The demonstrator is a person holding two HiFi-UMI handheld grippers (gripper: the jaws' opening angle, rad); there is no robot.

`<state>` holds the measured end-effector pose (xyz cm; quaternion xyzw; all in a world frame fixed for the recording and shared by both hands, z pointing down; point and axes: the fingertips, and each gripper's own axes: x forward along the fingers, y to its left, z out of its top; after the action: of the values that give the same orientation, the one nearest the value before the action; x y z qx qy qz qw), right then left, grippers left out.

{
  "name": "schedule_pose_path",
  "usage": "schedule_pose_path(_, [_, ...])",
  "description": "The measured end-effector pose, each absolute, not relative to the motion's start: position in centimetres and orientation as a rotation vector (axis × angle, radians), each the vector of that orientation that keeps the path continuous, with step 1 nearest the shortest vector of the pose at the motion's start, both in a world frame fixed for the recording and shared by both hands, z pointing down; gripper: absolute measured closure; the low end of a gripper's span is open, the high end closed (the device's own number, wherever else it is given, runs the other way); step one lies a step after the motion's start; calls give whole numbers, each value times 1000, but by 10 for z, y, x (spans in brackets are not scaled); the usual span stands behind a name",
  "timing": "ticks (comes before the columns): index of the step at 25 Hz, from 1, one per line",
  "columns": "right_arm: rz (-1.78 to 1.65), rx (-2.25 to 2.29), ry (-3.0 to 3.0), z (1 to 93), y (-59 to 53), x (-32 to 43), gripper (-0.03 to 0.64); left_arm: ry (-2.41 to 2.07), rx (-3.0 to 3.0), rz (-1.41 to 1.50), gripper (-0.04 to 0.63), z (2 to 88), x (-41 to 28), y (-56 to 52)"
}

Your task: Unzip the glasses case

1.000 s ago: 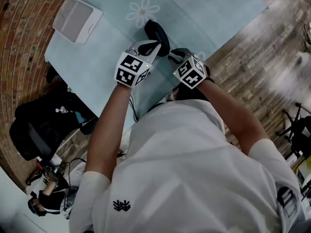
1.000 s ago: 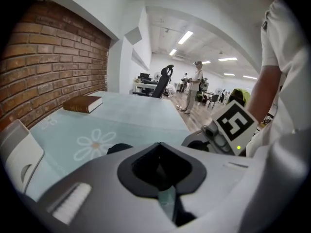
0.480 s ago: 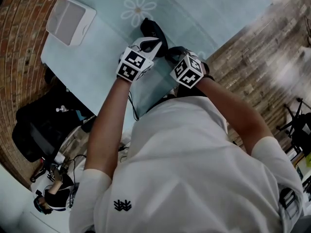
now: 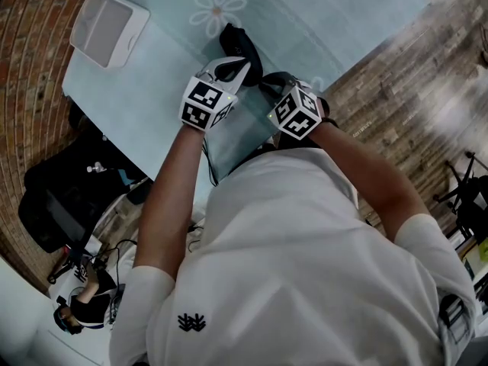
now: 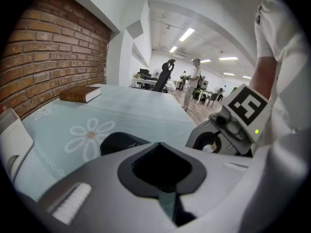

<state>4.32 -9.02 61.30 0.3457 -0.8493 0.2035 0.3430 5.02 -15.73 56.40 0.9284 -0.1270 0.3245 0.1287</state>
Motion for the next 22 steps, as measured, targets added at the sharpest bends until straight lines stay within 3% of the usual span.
schedule_pose_path(22, [546,955,-2189,608,-86,52,614,-369,2677,879,541,565,52,-161])
